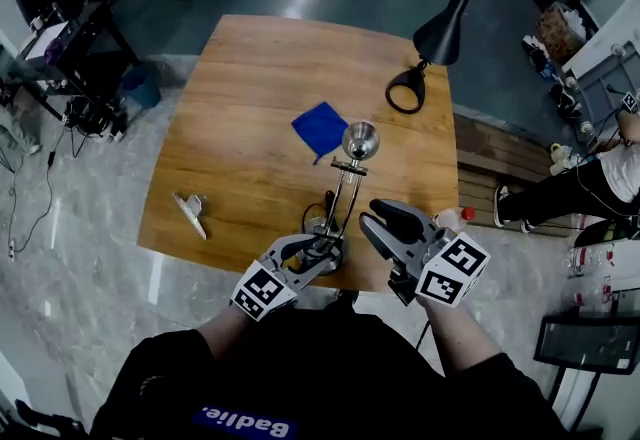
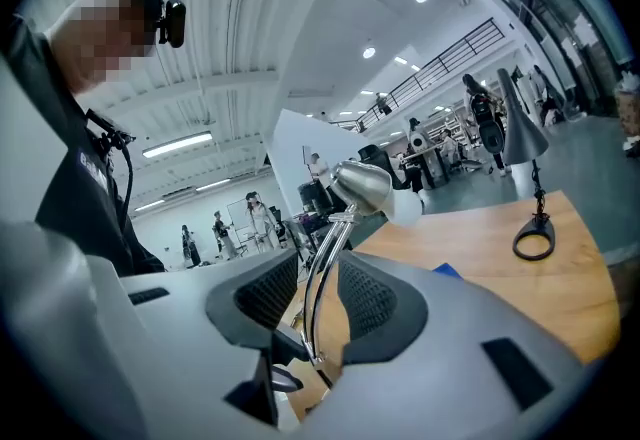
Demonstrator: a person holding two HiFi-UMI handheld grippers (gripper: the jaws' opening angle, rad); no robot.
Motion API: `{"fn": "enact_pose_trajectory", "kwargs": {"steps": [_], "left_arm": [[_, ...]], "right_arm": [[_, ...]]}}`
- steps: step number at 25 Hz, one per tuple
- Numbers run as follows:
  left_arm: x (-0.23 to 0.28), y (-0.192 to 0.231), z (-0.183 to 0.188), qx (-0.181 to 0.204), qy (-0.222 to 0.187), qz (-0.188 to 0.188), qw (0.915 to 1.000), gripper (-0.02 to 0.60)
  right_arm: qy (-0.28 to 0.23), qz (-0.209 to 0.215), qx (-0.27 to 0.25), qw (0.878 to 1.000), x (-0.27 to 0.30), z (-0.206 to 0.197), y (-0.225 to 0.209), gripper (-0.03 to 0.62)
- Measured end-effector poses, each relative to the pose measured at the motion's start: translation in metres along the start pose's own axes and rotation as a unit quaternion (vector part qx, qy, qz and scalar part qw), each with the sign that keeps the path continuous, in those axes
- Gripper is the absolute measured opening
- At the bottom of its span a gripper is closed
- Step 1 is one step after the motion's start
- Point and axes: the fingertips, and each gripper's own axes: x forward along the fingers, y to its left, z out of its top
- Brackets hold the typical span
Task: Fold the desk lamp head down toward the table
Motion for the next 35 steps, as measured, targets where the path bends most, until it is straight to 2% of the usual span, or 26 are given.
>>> {"fn": "enact_pose_trajectory", "kwargs": {"steps": [10, 18, 20, 23, 32, 35], "left_arm": [[0.037, 0.011, -0.006, -0.001, 0.000, 0.009, 1.0000, 0.181], [0.051, 0.014, -0.011, 0.006, -0.002, -0.003, 1.0000, 0.179], [0.052, 0.016, -0.012, 0.007, -0.002, -0.002, 1.0000, 0.179], [0.053, 0.018, -0.012, 0.015, -0.002, 0.001, 0.9999, 0.156], [0.052, 0.018, -0.012, 0.025, -0.025, 0.020, 0.9992, 0.143], [0.052, 0.018, -0.013, 0.021, -0.031, 0.025, 0.9990, 0.141]], "right_arm": [[0.015, 0.037, 0.085, 0.996, 0.026, 0.007, -0.023, 0.114], [-0.006, 0.089, 0.210, 0.974, 0.041, 0.011, -0.034, 0.112], [-0.012, 0.108, 0.227, 0.968, 0.042, 0.014, -0.033, 0.082], [-0.016, 0.125, 0.230, 0.965, 0.043, 0.016, -0.030, 0.041], [-0.022, 0.135, 0.219, 0.966, 0.043, 0.015, -0.032, 0.035], [-0.032, 0.137, 0.238, 0.961, 0.043, 0.015, -0.034, 0.035]]}}
